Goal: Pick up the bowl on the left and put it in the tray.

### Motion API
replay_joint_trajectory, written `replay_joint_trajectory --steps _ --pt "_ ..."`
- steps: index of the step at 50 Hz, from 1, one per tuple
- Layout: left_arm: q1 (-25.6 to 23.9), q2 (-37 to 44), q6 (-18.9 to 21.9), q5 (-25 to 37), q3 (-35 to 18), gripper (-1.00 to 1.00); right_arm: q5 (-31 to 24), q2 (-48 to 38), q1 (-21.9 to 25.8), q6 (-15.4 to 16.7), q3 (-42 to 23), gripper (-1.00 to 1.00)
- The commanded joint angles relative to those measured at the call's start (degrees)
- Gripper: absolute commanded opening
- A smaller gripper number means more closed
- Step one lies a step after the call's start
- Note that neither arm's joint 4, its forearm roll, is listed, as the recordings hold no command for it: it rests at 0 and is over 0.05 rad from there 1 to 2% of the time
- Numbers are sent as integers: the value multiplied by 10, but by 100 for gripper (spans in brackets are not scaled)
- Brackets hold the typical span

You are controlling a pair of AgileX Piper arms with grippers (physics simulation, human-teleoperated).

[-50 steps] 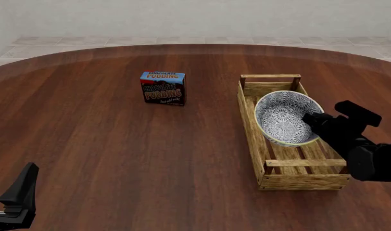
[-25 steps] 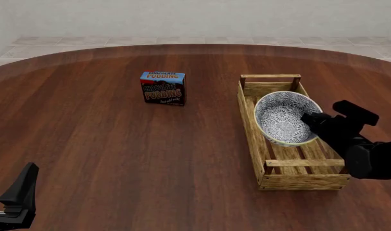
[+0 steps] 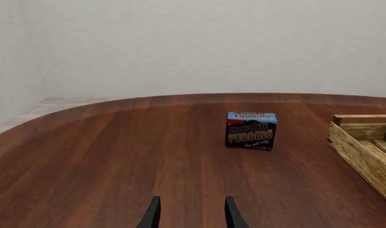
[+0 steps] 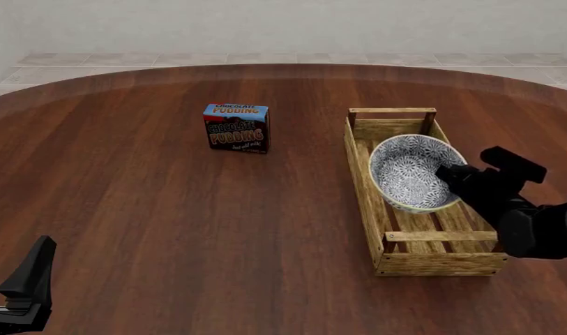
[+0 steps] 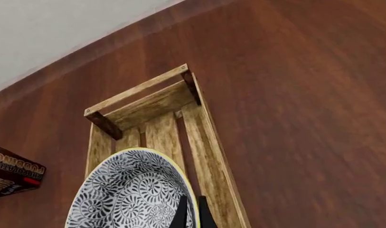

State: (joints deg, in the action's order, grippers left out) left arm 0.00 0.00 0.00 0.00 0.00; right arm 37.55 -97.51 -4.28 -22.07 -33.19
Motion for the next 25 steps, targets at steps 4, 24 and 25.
replay_joint_trajectory --steps 4,24,25 --pt "0 0 0 0 0 100 7 -8 -3 -3 -3 -100" --pt "0 0 0 0 0 100 9 -16 -2 1 -7 -100" --pt "0 0 0 0 0 100 9 -16 -2 0 -8 -100"
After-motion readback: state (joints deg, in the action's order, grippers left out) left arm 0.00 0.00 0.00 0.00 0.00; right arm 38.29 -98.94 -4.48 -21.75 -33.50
